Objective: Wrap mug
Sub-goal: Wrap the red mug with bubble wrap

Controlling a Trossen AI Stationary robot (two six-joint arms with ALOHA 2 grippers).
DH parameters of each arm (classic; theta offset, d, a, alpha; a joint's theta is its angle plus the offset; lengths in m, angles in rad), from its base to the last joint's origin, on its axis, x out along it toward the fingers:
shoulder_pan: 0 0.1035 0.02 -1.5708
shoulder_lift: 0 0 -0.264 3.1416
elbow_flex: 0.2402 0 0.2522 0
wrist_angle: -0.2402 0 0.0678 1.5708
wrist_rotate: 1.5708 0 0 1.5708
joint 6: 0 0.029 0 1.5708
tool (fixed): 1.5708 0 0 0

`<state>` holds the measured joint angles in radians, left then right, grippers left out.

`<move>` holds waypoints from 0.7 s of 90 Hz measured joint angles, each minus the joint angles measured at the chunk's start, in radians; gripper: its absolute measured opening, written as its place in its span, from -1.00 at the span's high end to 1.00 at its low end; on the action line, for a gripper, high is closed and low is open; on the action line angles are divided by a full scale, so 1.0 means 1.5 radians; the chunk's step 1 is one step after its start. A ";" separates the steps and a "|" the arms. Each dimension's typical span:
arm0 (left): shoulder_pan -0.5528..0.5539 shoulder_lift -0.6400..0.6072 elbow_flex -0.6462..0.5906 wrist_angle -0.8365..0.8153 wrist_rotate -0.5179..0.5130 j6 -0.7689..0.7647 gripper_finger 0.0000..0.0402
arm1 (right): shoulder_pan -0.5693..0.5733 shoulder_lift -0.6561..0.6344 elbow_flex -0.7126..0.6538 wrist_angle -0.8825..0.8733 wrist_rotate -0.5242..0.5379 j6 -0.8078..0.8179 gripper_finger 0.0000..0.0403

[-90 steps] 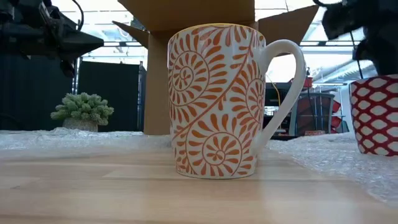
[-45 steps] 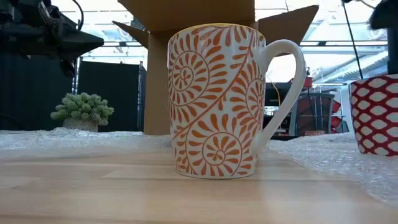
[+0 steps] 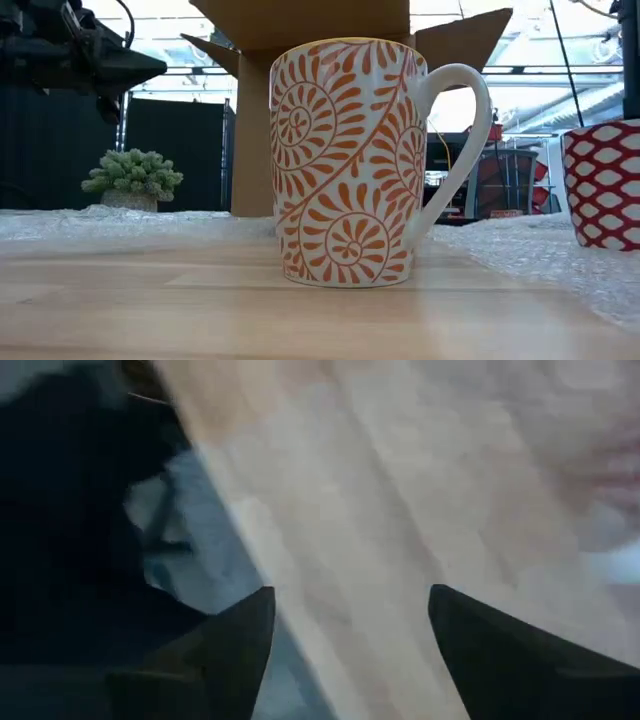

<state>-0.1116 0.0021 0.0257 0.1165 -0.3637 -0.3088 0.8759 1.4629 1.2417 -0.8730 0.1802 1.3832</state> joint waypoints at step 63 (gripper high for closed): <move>0.000 0.000 0.000 0.000 0.000 0.005 1.00 | 0.026 0.242 0.035 0.296 0.103 -0.218 -0.24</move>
<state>-0.1116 0.0021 0.0257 0.1169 -0.3637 -0.3016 0.9146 1.8265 1.2934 -0.4295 0.3342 1.0568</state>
